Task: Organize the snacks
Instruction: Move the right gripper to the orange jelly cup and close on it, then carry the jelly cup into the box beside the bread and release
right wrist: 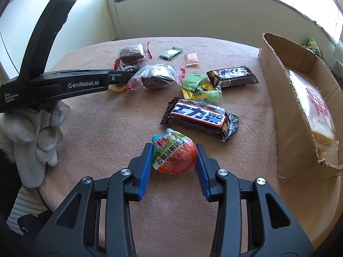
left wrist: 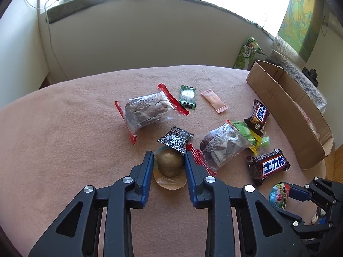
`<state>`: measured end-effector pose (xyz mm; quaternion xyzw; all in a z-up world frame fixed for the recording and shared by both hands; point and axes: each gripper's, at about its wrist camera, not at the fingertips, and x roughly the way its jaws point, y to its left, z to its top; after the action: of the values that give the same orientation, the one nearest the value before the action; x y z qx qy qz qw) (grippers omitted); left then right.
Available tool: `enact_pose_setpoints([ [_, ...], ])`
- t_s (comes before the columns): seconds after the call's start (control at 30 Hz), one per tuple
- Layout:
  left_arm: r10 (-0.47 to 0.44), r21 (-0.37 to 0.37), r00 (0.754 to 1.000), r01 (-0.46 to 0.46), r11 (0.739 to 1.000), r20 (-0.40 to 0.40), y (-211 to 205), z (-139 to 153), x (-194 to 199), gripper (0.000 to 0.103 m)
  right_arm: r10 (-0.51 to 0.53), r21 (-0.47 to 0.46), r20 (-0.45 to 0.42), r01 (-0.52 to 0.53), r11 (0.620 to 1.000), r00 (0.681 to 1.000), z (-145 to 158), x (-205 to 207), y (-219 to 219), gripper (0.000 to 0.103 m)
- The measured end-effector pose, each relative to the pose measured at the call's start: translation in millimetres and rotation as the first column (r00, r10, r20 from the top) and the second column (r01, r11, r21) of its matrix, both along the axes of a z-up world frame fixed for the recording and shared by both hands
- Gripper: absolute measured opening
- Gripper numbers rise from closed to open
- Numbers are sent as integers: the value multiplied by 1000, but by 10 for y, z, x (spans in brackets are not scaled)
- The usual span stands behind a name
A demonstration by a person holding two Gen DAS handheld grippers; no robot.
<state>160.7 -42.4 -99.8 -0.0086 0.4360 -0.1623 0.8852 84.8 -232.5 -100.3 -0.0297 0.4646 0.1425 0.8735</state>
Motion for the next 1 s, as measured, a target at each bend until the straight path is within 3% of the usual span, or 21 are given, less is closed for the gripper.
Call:
enact_pose_setpoints([
  [0.53, 17, -66, 999, -15, 998, 43, 93, 238, -383, 27, -16, 54, 11, 15, 998, 1000, 80, -152, -75, 37],
  [1.0, -37, -103, 995, 47, 994, 94, -258, 472, -429, 27, -48, 93, 79, 41, 995, 996, 414, -261, -253, 37],
])
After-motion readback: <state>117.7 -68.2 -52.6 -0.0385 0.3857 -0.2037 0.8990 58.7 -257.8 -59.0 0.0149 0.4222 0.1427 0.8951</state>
